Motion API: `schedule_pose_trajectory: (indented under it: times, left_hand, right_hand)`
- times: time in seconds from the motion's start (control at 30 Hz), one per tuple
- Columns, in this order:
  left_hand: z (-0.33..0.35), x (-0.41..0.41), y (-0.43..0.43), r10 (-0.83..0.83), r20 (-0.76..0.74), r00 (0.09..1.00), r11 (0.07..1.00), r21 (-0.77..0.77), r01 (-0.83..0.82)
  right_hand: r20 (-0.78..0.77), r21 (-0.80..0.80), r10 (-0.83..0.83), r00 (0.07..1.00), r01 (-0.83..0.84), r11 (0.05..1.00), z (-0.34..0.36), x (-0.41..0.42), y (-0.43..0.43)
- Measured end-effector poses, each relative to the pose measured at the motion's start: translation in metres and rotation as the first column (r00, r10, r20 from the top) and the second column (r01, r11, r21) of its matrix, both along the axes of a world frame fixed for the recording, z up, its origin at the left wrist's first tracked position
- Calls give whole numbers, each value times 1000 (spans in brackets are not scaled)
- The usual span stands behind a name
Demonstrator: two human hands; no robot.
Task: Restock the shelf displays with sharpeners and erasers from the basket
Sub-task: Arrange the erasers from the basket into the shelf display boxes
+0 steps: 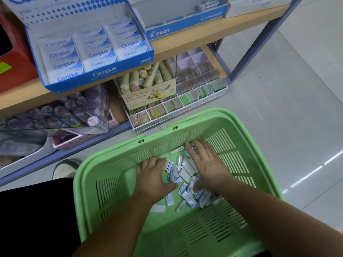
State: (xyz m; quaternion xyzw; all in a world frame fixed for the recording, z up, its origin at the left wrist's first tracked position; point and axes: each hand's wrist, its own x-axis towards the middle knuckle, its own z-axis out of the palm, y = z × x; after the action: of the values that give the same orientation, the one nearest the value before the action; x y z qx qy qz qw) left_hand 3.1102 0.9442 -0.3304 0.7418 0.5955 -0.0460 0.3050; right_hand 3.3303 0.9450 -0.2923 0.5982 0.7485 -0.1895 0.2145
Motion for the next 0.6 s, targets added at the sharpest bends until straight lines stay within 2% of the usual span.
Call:
schedule_pose_trajectory:
  times: [0.23, 0.33, 0.4, 0.47, 0.6]
  left_hand:
    - [7, -6, -10, 158, -7, 987, 971, -181, -157]
    - [11, -7, -15, 236, 20, 971, 942, -252, -224]
    - [11, -7, -22, 224, 14, 975, 941, -265, -212]
    - [10, -9, -30, 189, 10, 982, 945, -273, -180]
    - [9, -9, -46, 41, -58, 997, 968, -245, -54]
  right_hand:
    - [-9, -78, -17, 1000, 17, 997, 2, -2, 8]
    - [-88, -104, -117, 989, 108, 989, 2, -2, 4]
    - [-111, -125, -186, 976, 172, 977, 1, -3, 2]
    - [-70, -166, -181, 981, 168, 972, -2, -4, 0]
    - [-86, -170, -213, 973, 197, 966, -2, -7, 1]
